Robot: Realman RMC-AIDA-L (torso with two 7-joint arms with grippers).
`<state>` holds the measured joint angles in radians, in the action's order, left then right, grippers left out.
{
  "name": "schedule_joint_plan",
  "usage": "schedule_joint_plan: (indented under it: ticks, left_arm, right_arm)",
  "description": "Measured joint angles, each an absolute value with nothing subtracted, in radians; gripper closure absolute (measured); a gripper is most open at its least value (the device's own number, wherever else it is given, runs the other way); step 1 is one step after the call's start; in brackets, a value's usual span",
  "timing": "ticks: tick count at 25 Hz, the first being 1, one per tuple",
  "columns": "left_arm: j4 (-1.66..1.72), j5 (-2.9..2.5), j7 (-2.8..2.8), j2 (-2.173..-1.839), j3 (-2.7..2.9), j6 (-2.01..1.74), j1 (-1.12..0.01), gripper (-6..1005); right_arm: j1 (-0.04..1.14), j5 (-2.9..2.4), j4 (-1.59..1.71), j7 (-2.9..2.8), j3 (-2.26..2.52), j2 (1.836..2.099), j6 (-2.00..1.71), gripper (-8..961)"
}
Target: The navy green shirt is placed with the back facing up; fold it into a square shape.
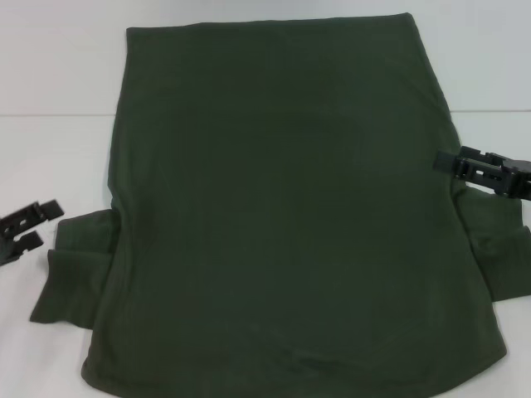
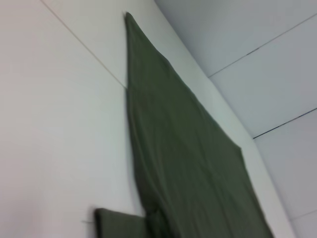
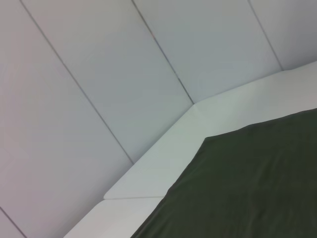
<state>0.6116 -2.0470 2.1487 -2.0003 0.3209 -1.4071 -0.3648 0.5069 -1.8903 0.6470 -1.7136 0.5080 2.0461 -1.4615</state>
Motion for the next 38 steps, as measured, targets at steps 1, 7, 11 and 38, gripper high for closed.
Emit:
schedule_joint_plan:
  ticks: [1,7,11,38]
  left_arm:
    - [0.611,-2.048,2.127,-2.000,0.322,-1.403,-0.359,87]
    - [0.620,-2.049,1.850,-2.038,0.325,-1.356,-0.342,91]
    - [0.609,-2.050,1.843,-2.046,0.364,-1.294,-0.343,94]
    - [0.591,-2.050,1.903,-2.057,0.417,-1.256,-0.364,112]
  right_arm:
    - [0.508,-1.890,0.646,-1.712,0.508,2.046,-1.460,26]
    - [0.517,-1.889,0.649,-1.704,0.516,2.046,-1.456,26]
    - [0.518,-1.890,0.650,-1.704,0.516,2.045,-1.452,26]
    - [0.507,-1.885,0.650,-1.701,0.506,2.045,-1.444,26]
